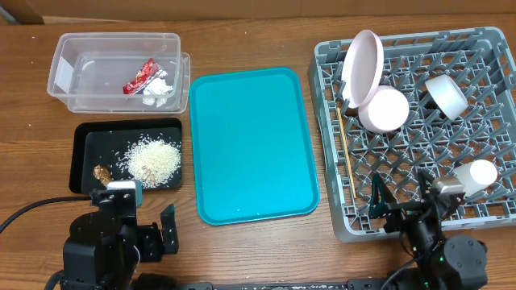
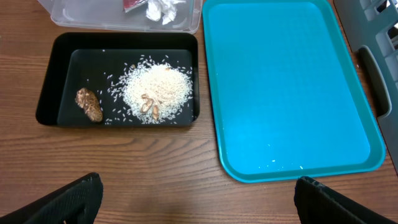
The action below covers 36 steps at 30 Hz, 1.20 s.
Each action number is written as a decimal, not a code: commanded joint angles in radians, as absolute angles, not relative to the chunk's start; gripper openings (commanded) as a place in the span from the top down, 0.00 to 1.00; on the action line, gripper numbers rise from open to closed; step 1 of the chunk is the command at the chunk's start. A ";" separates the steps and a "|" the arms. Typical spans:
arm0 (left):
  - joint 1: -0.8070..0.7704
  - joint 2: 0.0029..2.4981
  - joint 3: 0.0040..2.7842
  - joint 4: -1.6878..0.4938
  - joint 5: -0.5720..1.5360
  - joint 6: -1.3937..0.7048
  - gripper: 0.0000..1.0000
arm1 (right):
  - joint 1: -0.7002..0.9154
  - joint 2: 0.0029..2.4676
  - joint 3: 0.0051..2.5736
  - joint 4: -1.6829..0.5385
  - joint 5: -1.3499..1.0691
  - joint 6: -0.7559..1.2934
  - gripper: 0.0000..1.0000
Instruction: Sort waste into correct bins and load items into the dishwasher
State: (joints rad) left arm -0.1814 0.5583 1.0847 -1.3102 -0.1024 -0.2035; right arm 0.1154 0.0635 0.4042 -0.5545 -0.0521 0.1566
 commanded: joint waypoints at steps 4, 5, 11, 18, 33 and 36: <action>-0.178 0.549 1.078 -1.309 -0.114 -0.210 0.00 | 0.115 0.003 0.262 -0.360 -0.068 0.156 0.00; -0.178 0.549 1.078 -1.309 -0.114 -0.210 0.00 | 0.118 0.003 0.243 -0.323 -0.068 0.156 0.00; -0.178 0.549 1.078 -1.309 -0.114 -0.210 0.00 | 0.118 0.003 0.106 -0.048 -0.047 0.156 0.00; -0.178 0.549 1.078 -1.309 -0.114 -0.210 0.00 | 0.118 0.003 0.008 0.142 0.040 0.147 0.00; -0.178 0.549 1.078 -1.309 -0.114 -0.210 0.00 | 0.118 0.003 0.008 -0.081 0.025 0.078 0.00; -0.178 0.549 1.078 -1.309 -0.114 -0.210 0.00 | 0.118 0.003 0.008 -0.081 0.025 0.078 0.00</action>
